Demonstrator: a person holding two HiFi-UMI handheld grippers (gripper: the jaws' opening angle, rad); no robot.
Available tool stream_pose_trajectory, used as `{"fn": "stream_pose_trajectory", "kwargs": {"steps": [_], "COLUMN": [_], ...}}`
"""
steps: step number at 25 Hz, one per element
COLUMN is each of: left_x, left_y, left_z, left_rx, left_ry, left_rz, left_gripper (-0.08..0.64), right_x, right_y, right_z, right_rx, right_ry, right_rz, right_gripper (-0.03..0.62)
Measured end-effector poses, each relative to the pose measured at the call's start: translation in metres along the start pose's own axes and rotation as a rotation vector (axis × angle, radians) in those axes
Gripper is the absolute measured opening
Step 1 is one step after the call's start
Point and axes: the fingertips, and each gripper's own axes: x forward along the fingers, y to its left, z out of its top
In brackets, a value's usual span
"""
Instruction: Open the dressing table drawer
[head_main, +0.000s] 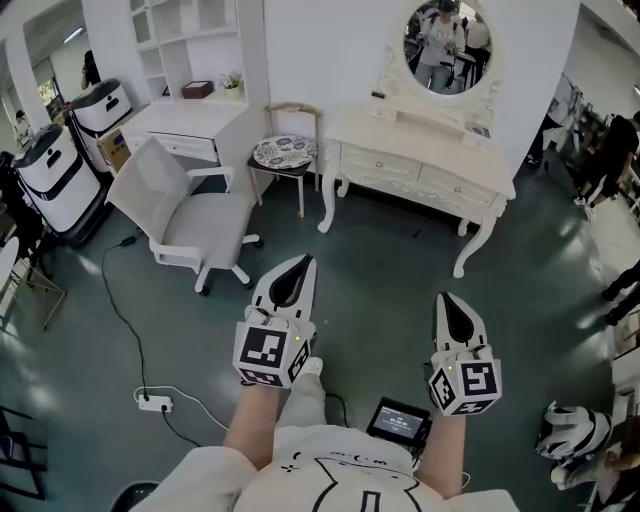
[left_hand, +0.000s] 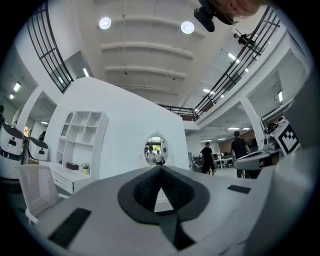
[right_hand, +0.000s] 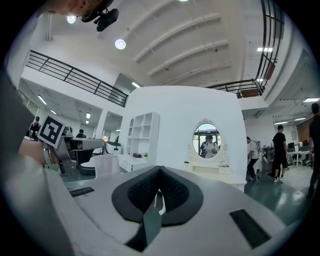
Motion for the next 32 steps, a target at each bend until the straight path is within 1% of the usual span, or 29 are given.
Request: {"fn": "stream_pose_trajectory", "kwargs": {"steps": [3, 6, 17, 23, 27, 32], "left_x": [0.019, 0.044, 0.166, 0.224, 0.251, 0.278], "left_y": [0.013, 0.031, 0.110, 0.153, 0.174, 0.185], "left_z": [-0.006, -0.014, -0.029, -0.032, -0.035, -0.041], "left_rx": [0.007, 0.001, -0.022, -0.038, -0.042, -0.048], "left_ry": [0.003, 0.008, 0.015, 0.016, 0.016, 0.018], "left_rz": [-0.001, 0.002, -0.036, -0.055, -0.062, -0.067], "left_gripper": [0.027, 0.026, 0.028, 0.027, 0.027, 0.028], "right_x": [0.021, 0.051, 0.191, 0.263, 0.294, 0.318], "right_y": [-0.004, -0.010, -0.029, -0.033, -0.036, -0.051], "right_z": [-0.002, -0.007, -0.006, -0.001, -0.003, -0.007], "right_rx": [0.008, 0.012, 0.005, -0.003, -0.020, -0.008], "right_ry": [-0.017, -0.019, -0.008, -0.003, 0.011, 0.014], "right_rz": [0.012, 0.006, -0.006, -0.018, -0.024, -0.040], "right_gripper": [0.015, 0.015, 0.015, 0.015, 0.015, 0.014]}}
